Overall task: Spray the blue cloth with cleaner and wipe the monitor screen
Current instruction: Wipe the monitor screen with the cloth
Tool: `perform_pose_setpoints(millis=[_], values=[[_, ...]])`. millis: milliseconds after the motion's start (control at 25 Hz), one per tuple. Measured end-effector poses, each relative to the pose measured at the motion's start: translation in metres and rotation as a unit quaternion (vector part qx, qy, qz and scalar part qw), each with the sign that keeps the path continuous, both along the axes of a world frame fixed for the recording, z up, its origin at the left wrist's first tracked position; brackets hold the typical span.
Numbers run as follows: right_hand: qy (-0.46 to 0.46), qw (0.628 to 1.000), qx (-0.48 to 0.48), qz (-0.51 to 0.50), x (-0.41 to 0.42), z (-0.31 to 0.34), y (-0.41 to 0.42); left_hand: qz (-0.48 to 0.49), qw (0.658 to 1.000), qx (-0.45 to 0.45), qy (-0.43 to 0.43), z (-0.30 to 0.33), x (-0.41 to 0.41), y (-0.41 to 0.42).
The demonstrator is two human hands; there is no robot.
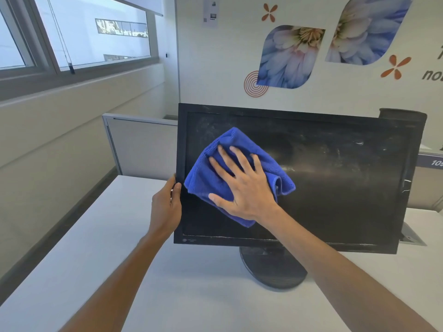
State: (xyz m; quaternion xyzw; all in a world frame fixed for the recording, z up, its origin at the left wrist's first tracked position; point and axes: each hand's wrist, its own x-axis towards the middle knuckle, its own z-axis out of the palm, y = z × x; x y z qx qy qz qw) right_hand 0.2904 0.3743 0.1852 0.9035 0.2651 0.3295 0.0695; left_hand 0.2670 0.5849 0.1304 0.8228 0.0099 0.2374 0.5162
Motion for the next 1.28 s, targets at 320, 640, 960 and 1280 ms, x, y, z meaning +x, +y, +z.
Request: perform_pose_setpoints(millis=[320, 640, 960, 1280], values=[[-0.060, 0.995, 0.019, -0.082, 0.009, 0.007, -0.009, -0.008, 1.000, -0.002, 0.015, 0.000, 0.003, 0.007], [-0.075, 0.996, 0.037, -0.014, 0.051, 0.054, 0.044, -0.041, 0.998, -0.034, 0.028, -0.005, 0.007, 0.014], [-0.034, 0.999, 0.013, 0.027, 0.016, -0.006, 0.047, -0.058, 0.994, -0.080, 0.043, -0.012, 0.015, 0.021], [-0.071, 0.994, -0.043, 0.069, -0.008, -0.066, -0.004, -0.077, 0.994, -0.064, 0.046, -0.013, 0.012, 0.023]])
